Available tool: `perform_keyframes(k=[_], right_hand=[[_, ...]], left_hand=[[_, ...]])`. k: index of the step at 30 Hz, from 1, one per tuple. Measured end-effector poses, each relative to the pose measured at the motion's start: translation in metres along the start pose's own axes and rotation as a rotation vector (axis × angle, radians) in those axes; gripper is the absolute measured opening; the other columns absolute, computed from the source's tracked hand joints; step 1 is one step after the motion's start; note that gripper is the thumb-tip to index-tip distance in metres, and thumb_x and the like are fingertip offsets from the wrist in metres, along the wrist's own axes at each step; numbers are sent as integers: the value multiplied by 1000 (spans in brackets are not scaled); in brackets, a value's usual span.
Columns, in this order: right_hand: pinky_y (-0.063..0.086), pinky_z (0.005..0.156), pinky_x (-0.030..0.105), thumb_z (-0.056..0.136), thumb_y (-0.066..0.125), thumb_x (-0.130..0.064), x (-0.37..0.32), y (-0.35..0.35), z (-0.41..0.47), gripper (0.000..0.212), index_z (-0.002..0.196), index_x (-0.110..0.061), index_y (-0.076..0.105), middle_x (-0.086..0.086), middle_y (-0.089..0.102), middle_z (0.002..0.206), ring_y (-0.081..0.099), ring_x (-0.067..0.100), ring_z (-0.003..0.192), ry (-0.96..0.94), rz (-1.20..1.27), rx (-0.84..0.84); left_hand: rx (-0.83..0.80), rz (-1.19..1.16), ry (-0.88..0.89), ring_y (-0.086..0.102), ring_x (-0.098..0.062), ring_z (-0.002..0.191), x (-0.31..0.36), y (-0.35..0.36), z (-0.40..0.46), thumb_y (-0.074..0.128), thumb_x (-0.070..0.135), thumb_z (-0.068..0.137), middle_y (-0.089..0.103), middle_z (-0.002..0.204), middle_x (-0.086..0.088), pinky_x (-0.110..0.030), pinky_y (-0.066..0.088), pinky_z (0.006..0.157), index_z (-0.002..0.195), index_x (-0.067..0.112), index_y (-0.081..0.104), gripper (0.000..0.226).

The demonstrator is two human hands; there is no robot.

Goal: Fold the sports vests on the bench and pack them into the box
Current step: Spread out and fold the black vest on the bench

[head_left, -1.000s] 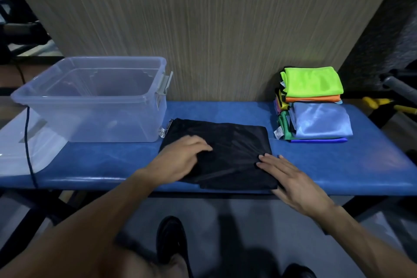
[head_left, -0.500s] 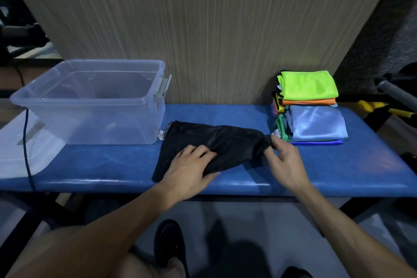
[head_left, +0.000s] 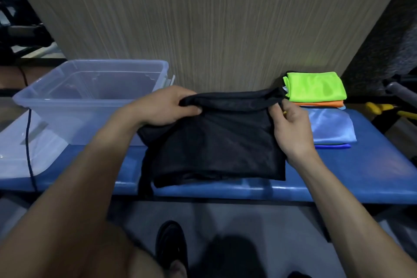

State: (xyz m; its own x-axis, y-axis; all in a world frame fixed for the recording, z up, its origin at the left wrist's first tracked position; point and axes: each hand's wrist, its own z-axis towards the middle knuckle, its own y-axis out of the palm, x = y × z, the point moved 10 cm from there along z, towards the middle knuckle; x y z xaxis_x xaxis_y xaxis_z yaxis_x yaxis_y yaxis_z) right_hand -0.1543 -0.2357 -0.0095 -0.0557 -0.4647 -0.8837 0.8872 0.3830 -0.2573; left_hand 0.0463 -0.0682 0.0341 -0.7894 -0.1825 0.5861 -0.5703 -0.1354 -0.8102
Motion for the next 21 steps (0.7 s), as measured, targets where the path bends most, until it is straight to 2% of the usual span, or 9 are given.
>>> perform_keyframes(k=[3,5,7,9,13,15,17,19,21], right_hand=[[39,59,41,90,56,-56,63,11,6,58,75,-1,46,16,51,65,47,17,66,236,-80,-68],[29,58,39,95,59,-46,89,14,0,56,66,-4,38,10,46,59,48,23,63,274,-275,-101],[24,57,40,100,59,-33,99,14,-8,52,60,-9,36,7,46,57,47,31,65,298,-435,-111],[26,57,39,101,58,-32,106,17,-11,50,60,-13,36,7,46,57,48,34,67,313,-498,-118],[29,56,39,100,58,-41,112,21,-9,52,62,-12,36,8,47,60,49,32,66,365,-503,-130],[33,61,36,101,56,-40,114,22,-7,52,61,-11,38,8,48,62,51,34,70,387,-516,-133],[35,64,34,102,54,-38,118,22,-6,52,61,-9,40,9,49,63,52,34,72,405,-520,-124],[35,66,34,103,51,-36,120,23,-6,50,62,-8,43,10,50,65,53,34,75,413,-523,-114],[35,67,35,104,50,-34,122,22,-7,49,63,-7,45,10,50,66,53,35,78,430,-515,-110]], left_hand=[[-237,126,-166,68,-17,103,-37,40,40,63,40,99,74,107,0,-34,52,96,107,15,73,27],[-272,299,-239,64,-25,111,-65,69,59,63,42,98,69,115,-4,-36,49,98,107,11,68,33],[-165,469,-258,56,-29,121,-80,81,65,62,37,99,60,130,-9,-34,42,99,121,11,61,34],[-9,438,-214,53,-29,124,-78,77,66,60,26,101,55,136,-10,-33,38,101,135,13,57,36],[295,221,-39,64,-14,97,-53,49,47,59,16,99,68,110,3,-35,51,94,112,19,70,18],[173,144,57,66,-5,89,-40,71,37,63,26,98,72,102,10,-36,55,88,109,25,72,15],[-20,129,177,64,-1,103,-25,111,24,62,39,99,69,118,9,-32,53,96,123,27,69,27],[-154,225,233,42,-9,138,-21,150,14,51,55,100,48,151,5,-32,34,117,144,32,53,50],[-168,369,141,5,-16,155,-32,168,16,36,68,100,12,169,7,-40,7,125,157,38,29,65]])
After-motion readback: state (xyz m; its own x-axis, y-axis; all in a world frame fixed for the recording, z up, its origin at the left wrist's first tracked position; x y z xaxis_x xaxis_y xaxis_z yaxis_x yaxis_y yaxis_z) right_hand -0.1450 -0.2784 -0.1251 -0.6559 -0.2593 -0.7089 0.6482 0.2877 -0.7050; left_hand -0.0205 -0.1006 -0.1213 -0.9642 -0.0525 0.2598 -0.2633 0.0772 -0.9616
